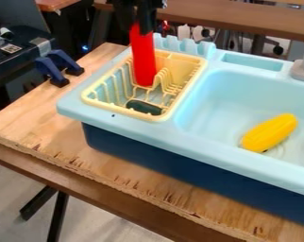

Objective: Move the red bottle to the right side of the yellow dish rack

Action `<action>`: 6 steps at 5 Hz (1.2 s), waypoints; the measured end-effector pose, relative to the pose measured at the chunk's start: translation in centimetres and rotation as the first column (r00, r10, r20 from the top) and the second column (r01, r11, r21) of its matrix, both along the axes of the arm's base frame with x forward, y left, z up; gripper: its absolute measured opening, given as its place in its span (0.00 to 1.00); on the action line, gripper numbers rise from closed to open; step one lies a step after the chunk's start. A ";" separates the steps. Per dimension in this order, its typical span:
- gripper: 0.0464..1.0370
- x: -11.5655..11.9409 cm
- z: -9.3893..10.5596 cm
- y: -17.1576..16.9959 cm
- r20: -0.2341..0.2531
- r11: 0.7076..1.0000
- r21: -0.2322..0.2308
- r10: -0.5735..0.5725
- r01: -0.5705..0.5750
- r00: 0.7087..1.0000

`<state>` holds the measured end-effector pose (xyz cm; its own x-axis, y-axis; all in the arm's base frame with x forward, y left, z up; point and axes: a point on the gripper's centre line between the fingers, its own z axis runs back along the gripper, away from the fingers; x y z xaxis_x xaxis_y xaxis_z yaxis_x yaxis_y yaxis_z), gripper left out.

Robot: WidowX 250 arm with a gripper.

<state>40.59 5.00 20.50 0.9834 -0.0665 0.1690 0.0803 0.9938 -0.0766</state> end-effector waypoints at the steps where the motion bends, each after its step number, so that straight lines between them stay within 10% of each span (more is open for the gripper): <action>1: 0.52 -1.3 3.3 -0.5 0.061 1.000 0.007 0.007 -0.007 0.998; 6: 0.52 -0.1 2.3 -5.7 0.061 0.992 -0.028 -0.120 0.122 0.991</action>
<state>40.44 -0.66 22.81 0.9566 -0.1782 0.2304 0.2053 0.9736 -0.0995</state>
